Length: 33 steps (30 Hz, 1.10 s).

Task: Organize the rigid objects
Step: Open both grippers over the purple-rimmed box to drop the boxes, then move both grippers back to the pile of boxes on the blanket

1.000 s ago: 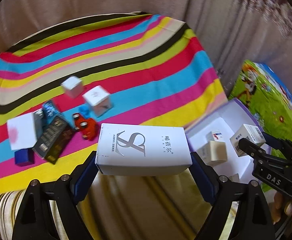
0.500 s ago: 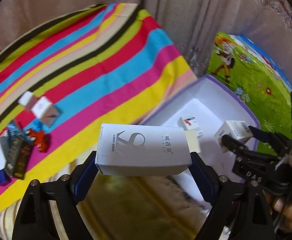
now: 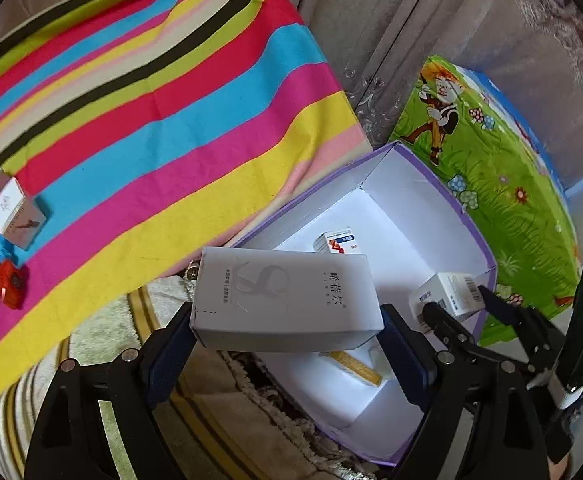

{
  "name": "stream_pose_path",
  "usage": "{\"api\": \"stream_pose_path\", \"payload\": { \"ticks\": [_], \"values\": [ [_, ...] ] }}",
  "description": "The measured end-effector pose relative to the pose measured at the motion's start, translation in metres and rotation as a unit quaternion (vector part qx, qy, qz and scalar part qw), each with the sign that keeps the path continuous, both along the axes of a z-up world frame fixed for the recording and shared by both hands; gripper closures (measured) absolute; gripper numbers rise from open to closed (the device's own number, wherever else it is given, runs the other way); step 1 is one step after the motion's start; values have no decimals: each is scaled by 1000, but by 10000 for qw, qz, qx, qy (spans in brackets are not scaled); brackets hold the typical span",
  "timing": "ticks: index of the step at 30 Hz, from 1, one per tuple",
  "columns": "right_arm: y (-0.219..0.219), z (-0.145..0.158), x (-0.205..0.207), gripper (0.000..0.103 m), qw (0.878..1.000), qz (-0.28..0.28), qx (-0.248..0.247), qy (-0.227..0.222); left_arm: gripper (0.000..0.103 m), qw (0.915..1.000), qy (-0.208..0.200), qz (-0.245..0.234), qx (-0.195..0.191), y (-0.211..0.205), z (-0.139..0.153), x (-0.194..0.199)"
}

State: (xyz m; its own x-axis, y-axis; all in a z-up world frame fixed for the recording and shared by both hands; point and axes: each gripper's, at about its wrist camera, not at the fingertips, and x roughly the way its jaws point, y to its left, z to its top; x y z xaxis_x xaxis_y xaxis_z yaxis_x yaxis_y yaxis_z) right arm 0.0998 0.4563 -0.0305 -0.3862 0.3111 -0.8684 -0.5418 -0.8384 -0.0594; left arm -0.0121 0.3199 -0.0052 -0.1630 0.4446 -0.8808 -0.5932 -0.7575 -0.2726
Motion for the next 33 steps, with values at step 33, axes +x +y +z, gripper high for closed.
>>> {"api": "stream_pose_path", "payload": {
  "ticks": [33],
  "values": [
    [-9,10,-4,18,9999,52,79,85,9,9969,-488,213,583,-7,-4,-12]
  ]
}}
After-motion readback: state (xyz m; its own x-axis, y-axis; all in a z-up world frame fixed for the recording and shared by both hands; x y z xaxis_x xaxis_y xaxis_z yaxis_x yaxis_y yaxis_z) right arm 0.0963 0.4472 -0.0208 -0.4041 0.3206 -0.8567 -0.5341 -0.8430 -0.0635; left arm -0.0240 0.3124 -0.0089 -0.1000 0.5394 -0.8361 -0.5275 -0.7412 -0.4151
